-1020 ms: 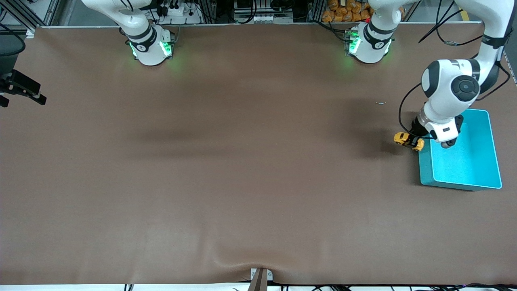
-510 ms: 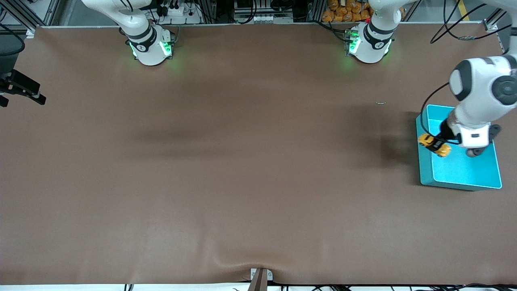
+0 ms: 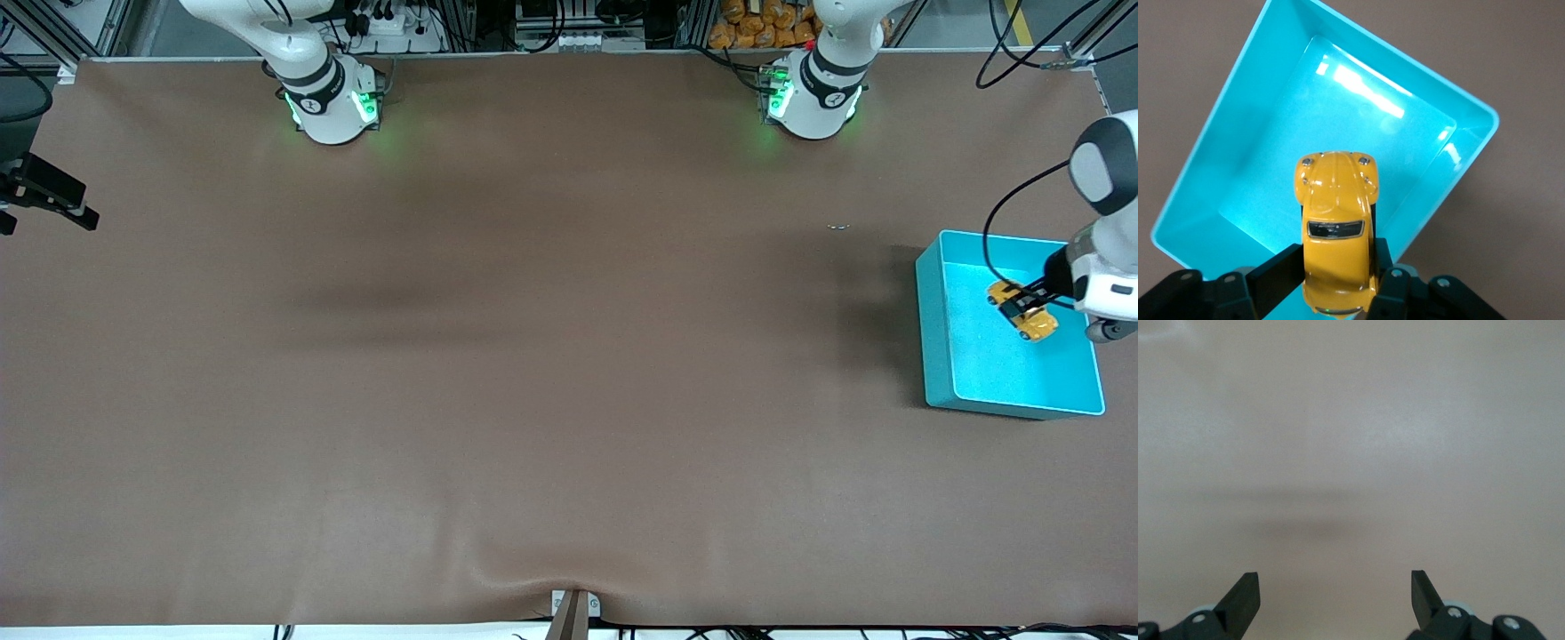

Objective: Wind and store yellow beetle car
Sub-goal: 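Lift the car with the left gripper and carry it over the bin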

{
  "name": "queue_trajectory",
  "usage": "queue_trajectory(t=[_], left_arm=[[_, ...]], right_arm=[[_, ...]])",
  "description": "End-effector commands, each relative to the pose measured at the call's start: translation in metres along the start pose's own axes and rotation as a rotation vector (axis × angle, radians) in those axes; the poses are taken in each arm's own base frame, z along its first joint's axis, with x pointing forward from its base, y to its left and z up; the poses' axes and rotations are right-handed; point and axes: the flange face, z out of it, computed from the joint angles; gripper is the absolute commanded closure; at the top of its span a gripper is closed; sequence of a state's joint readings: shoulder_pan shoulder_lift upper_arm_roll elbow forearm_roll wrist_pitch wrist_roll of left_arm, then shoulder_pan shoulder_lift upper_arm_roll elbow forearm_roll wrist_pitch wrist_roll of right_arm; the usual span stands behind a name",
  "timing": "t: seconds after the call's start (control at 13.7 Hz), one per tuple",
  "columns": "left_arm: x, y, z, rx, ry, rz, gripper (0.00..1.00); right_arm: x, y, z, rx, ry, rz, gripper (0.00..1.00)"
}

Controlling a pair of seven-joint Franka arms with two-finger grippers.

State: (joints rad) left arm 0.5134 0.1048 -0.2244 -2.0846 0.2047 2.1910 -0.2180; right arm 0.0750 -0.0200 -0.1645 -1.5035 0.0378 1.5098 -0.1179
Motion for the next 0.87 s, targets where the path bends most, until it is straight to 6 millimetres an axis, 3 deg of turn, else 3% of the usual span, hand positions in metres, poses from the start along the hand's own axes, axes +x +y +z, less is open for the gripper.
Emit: queue_trajectory(t=[0.0, 0.15, 0.29, 0.8], left_arm=[[0.015, -0.028, -0.007, -0.003, -0.024, 0.15, 1.0], [0.021, -0.052, -0.003, -0.009, -0.031, 0.248, 1.0], [0.024, -0.061, 0.003, -0.014, -0.038, 0.34, 1.0], [0.037, -0.043, 0.047, -0.044, -0.083, 0.465, 1.0]], right_arm=[[-0.003, 0.002, -0.006, -0.013, 0.0, 0.012, 0.0], [-0.003, 0.005, -0.006, -0.013, 0.0, 0.018, 0.0], [-0.003, 0.007, -0.007, -0.014, 0.002, 0.023, 0.0], [-0.003, 0.007, -0.007, -0.012, 0.002, 0.023, 0.0]])
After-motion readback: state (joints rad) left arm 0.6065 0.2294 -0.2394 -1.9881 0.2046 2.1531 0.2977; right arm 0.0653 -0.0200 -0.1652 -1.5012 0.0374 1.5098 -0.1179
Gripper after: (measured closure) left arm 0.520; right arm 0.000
